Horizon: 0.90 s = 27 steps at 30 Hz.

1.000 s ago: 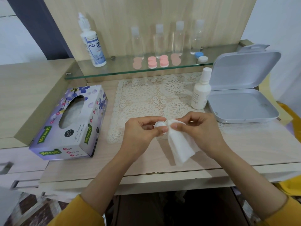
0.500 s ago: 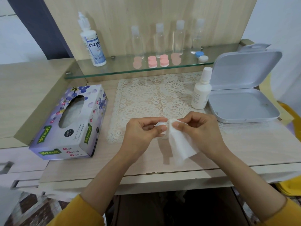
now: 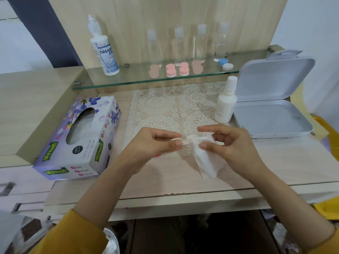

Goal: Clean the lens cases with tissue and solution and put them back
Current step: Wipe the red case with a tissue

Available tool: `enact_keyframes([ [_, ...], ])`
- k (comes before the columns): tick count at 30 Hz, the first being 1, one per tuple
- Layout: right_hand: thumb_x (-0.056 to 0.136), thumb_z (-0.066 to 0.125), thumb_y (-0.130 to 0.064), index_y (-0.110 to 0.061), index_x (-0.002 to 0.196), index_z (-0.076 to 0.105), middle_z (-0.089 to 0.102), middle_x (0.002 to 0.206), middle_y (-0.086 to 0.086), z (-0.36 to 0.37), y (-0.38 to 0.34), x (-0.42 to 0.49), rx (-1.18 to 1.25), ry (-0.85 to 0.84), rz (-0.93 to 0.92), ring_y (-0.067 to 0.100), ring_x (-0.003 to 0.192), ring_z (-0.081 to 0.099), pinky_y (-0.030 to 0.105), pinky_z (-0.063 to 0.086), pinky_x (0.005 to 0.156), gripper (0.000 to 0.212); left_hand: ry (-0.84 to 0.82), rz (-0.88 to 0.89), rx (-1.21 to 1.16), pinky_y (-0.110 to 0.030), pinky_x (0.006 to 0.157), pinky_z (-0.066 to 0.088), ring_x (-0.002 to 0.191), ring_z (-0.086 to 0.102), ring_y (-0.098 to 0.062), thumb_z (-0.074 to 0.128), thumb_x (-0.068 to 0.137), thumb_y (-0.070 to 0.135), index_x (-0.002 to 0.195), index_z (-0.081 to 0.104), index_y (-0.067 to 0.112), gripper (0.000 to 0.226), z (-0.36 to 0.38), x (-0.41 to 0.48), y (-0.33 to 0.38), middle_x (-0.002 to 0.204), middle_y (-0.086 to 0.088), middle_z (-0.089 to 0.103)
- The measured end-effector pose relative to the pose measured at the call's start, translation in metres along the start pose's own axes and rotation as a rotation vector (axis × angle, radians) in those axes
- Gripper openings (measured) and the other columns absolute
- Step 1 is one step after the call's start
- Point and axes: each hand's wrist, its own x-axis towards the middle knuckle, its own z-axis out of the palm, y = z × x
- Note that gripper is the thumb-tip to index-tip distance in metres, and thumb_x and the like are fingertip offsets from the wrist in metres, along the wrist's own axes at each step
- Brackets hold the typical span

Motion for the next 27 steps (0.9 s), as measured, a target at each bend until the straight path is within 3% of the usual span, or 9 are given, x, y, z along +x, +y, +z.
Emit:
enact_keyframes([
  [2,0.069,0.072,0.006,-0.014,0.082,0.07,0.068,0.103,0.003,-0.004,-0.003,0.001,-0.012,0.021,-0.016,0.023,0.09,0.063,0.031,0.05,0.084,0.024,0.038,0.033,0.099,-0.017,0.061,0.038,0.066,0.059,-0.009,0.078,0.058,0.022,0.087,0.072,0.021,0.03,0.0,0.0,-0.002,0.075,-0.005,0.072],
  [4,0.071,0.069,0.007,-0.011,0.077,0.07,0.067,0.106,0.001,-0.01,-0.006,0.002,-0.012,0.03,-0.026,0.012,0.093,0.063,0.023,0.05,0.082,0.019,0.079,0.096,0.122,-0.012,0.058,0.042,0.062,0.061,-0.004,0.079,0.064,0.009,0.089,0.071,0.017,0.027,0.003,0.0,-0.006,0.071,0.0,0.07],
  [7,0.077,0.065,0.005,-0.007,0.075,0.069,0.068,0.102,0.003,-0.018,-0.008,0.002,0.0,0.062,-0.026,0.01,0.09,0.063,0.021,0.047,0.08,0.013,0.166,0.317,0.282,-0.014,0.071,0.049,0.076,0.063,-0.002,0.08,0.064,0.007,0.086,0.072,0.018,0.026,0.007,0.005,-0.02,0.085,0.005,0.066],
  [10,0.079,0.065,-0.001,-0.014,0.072,0.071,0.069,0.084,0.009,-0.021,-0.01,0.003,0.003,0.102,-0.022,0.015,0.077,0.058,0.026,0.043,0.073,0.015,0.189,0.514,0.648,-0.011,0.075,0.039,0.08,0.055,0.003,0.078,0.064,0.03,0.09,0.074,0.018,0.029,0.008,0.015,-0.037,0.088,0.007,0.066],
  [14,0.081,0.064,-0.005,-0.021,0.072,0.07,0.064,0.071,0.004,-0.018,-0.015,0.004,0.003,0.127,-0.047,0.012,0.068,0.054,0.022,0.041,0.066,0.019,0.246,0.513,0.94,-0.031,0.08,0.029,0.089,0.055,-0.018,0.059,0.066,0.053,0.094,0.074,0.022,0.044,0.009,0.022,-0.052,0.089,0.004,0.068],
  [18,0.082,0.064,-0.006,-0.018,0.077,0.068,0.062,0.075,0.025,-0.009,-0.016,0.0,-0.069,0.122,-0.083,0.02,0.068,0.05,0.03,0.04,0.065,0.014,0.282,0.541,0.978,-0.026,0.082,0.02,0.099,0.051,-0.019,0.045,0.069,0.063,0.101,0.071,0.023,0.058,0.012,0.018,-0.05,0.098,0.006,0.065],
  [21,0.081,0.065,-0.008,-0.018,0.079,0.067,0.063,0.079,0.028,0.006,-0.017,-0.005,-0.121,0.085,-0.116,0.028,0.064,0.052,0.032,0.041,0.063,0.01,0.291,0.519,0.97,-0.024,0.083,0.022,0.106,0.045,-0.016,0.055,0.075,0.057,0.11,0.067,0.021,0.052,0.006,0.008,-0.046,0.109,0.006,0.062],
  [24,0.081,0.066,-0.01,-0.018,0.081,0.067,0.065,0.077,0.021,0.028,-0.021,-0.01,-0.159,0.019,-0.163,0.035,0.068,0.056,0.029,0.043,0.058,0.008,0.331,0.526,0.896,-0.023,0.085,0.035,0.098,0.052,-0.015,0.052,0.077,0.051,0.107,0.068,0.019,0.047,-0.01,-0.018,-0.046,0.103,0.003,0.063],
  [27,0.081,0.066,-0.012,-0.02,0.081,0.067,0.066,0.076,0.015,0.06,-0.027,-0.016,-0.157,-0.082,-0.219,0.031,0.067,0.058,0.025,0.043,0.055,0.009,0.374,0.543,0.806,-0.006,0.071,0.036,0.078,0.056,-0.004,0.057,0.08,0.04,0.104,0.069,0.017,0.036,-0.029,-0.061,-0.051,0.088,0.004,0.066],
])
